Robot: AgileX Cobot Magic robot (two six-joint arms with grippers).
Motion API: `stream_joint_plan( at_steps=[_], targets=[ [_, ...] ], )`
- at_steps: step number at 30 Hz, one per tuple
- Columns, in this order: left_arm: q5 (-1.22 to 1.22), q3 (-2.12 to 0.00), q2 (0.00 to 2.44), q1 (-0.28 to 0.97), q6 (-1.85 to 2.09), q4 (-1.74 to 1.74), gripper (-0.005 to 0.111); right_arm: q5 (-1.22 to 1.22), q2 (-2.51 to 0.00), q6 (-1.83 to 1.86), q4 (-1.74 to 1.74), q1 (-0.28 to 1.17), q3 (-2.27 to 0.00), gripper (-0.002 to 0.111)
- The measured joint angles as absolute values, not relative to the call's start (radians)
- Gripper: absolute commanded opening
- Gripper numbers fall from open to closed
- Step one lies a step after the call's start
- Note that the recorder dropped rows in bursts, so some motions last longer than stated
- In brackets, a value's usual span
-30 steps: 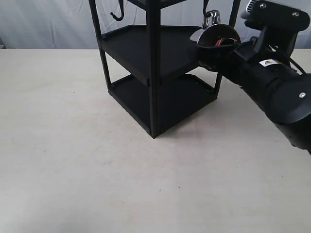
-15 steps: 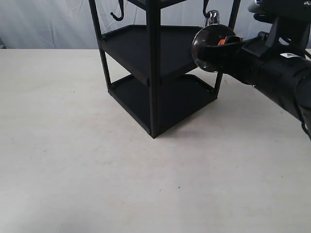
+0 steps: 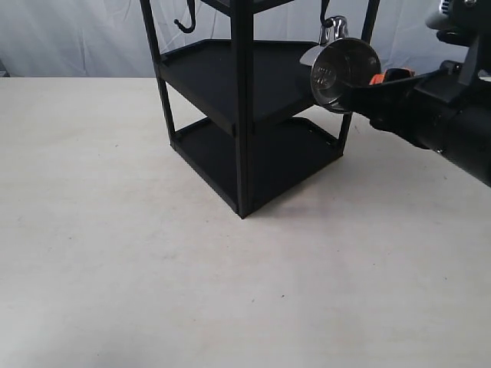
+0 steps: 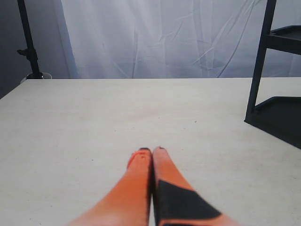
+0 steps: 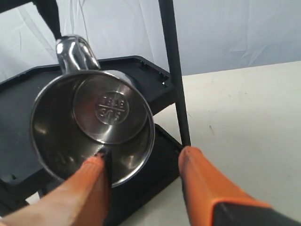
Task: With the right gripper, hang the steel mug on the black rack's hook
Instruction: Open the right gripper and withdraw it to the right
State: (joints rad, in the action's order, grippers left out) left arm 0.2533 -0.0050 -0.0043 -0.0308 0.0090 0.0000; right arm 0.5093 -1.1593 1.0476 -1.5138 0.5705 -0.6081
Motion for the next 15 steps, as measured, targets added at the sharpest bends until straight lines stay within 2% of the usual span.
stream_joint_plan(
  at_steps=[5, 7, 11, 15],
  targets=[
    [0.253, -0.005, -0.004, -0.031, 0.009, 0.000, 0.000, 0.431, -1.072, 1.088, -1.540, 0.570, -0.580, 0.042],
    [0.253, -0.005, -0.004, -0.031, 0.009, 0.000, 0.000, 0.389, -1.029, 1.123, -1.558, 0.570, -0.577, 0.033],
    [0.253, -0.005, -0.004, -0.031, 0.009, 0.000, 0.000, 0.332, -0.925, 1.269, -1.654, 0.570, -0.577, 0.002],
    [0.253, -0.005, -0.004, -0.031, 0.009, 0.000, 0.000, 0.320, -0.805, 1.423, -1.725, 0.570, -0.571, -0.001]
  ],
)
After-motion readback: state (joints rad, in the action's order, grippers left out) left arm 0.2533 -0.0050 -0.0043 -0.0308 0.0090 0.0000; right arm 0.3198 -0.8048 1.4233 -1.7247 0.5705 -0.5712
